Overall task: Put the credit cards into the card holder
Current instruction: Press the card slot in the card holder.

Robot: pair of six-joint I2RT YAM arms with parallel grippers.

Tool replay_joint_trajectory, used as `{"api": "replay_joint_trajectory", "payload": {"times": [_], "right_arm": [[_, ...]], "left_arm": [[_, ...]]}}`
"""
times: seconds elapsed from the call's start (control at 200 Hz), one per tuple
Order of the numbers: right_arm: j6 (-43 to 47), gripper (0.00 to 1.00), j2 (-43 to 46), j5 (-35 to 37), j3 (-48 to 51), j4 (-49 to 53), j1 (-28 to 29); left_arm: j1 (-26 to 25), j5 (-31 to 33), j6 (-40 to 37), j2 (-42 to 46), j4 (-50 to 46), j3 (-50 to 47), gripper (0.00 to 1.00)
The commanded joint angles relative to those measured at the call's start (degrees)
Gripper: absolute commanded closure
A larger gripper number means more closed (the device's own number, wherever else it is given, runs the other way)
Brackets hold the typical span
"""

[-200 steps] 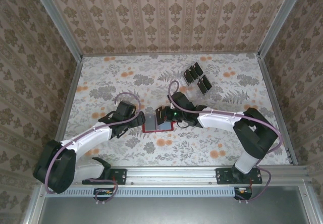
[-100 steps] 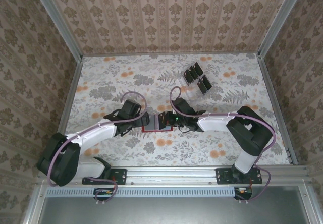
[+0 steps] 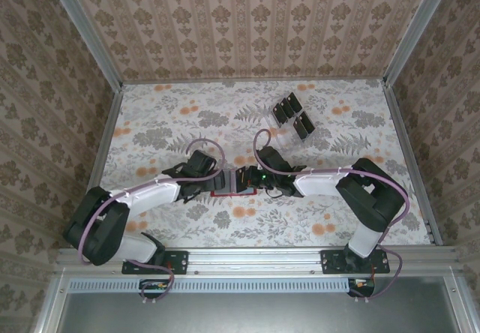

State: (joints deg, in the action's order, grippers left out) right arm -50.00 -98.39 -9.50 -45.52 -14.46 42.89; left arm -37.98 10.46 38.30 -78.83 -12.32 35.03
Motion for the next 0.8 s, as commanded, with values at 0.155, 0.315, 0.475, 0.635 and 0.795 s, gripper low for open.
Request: {"api": "replay_joint_trajectory", "payload": {"times": [0.155,0.315,0.475,0.635,0.795], "right_arm": [[-1.5,1.00,-1.5,0.8,1.1,-0.4,-0.3],[-2.0,1.00,-1.5,0.8,1.1,-0.8,-0.3],[-2.9,1.00,-1.3,0.1,1.4,-2.8,-0.4],[-3.8,1.00,-0.5,-1.6,2.1,-6.6,-0.7],[-4.2,1.00,0.7,-2.6,3.0,-10.4,-0.8]], "left_arm": [[-0.6,3.8,1.8,-0.7,-2.1,-3.1,0.00],[-0.7,4.5,3.8,0.0,-2.8,-4.5,0.00],[-0.9,5.2,5.1,1.2,-3.1,-5.6,0.00],[-1.0,5.5,5.3,1.3,-3.2,-5.8,0.00],[-1.0,5.4,5.4,1.0,-2.8,-6.1,0.00]]}}
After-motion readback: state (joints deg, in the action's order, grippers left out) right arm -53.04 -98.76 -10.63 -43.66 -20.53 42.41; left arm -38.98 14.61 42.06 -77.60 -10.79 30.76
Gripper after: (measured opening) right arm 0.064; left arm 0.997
